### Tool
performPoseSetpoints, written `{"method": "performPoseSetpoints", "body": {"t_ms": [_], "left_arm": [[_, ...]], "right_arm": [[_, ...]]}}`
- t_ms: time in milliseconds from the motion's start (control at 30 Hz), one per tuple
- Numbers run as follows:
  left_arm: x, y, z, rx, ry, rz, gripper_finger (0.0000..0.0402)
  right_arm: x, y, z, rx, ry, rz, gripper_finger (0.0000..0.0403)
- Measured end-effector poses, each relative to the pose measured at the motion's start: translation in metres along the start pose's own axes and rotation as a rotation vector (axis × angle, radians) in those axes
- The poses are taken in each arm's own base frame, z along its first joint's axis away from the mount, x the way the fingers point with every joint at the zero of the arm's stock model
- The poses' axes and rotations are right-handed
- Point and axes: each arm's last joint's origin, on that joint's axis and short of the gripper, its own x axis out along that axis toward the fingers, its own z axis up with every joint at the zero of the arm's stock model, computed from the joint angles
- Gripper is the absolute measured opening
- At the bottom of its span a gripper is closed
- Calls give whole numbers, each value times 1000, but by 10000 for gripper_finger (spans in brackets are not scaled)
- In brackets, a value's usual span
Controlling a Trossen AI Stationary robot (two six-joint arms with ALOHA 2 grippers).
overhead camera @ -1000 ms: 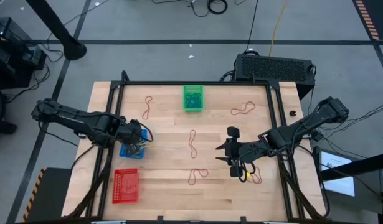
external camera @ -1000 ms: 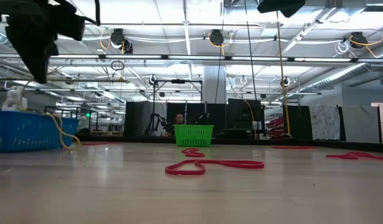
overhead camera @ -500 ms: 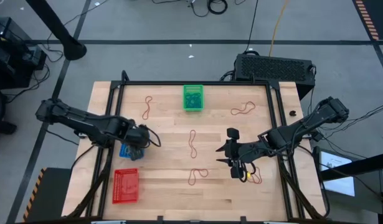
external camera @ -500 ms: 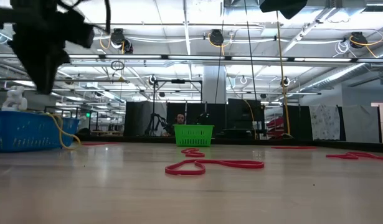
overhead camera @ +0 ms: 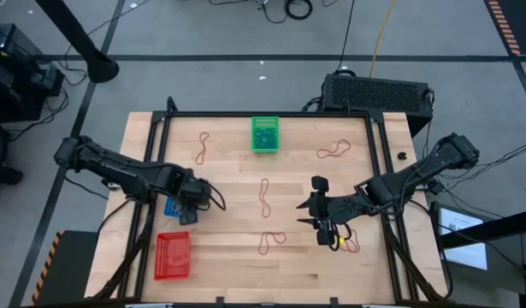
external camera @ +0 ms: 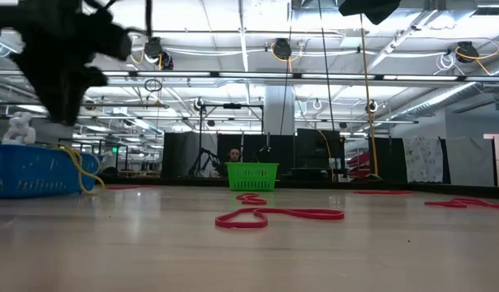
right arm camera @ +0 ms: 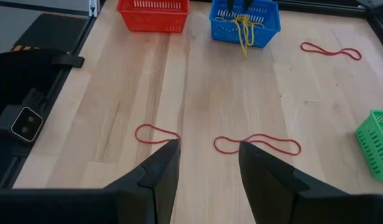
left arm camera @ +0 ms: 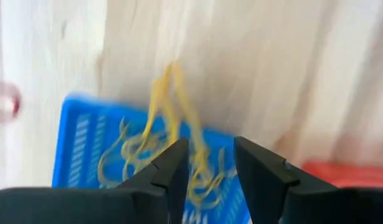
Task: Sort rubber bands into baskets
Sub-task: Adjust the yellow rubber bands in the blue bin
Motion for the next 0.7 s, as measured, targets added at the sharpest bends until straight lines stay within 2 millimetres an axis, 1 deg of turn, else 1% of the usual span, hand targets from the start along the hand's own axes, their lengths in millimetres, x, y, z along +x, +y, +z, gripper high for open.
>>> {"method": "performPoseSetpoints", "body": {"t_ms": [100, 200, 300, 367, 467, 533, 700], "left_arm": [[-8, -4, 10, 57, -91, -27, 135], [-5, -6, 18, 105, -155, 25, 135], [15, -6, 28, 157, -94, 103, 135], [30, -7, 34, 182, -46, 123, 135], [47, -9, 40, 215, 12, 161, 135], [54, -9, 42, 224, 40, 187, 135], [61, -5, 46, 215, 68, 189, 135]], "right_arm": [[0, 0, 0, -1, 1, -1, 157], [0, 0, 0, -5, 3, -1, 157], [0, 0, 0, -5, 3, -1, 157], [0, 0, 0, -5, 3, -1, 157], [0, 0, 0, 3, 4, -1, 157], [0, 0, -1, 6, 7, -2, 157], [0, 0, -2, -5, 17, -5, 157]]}}
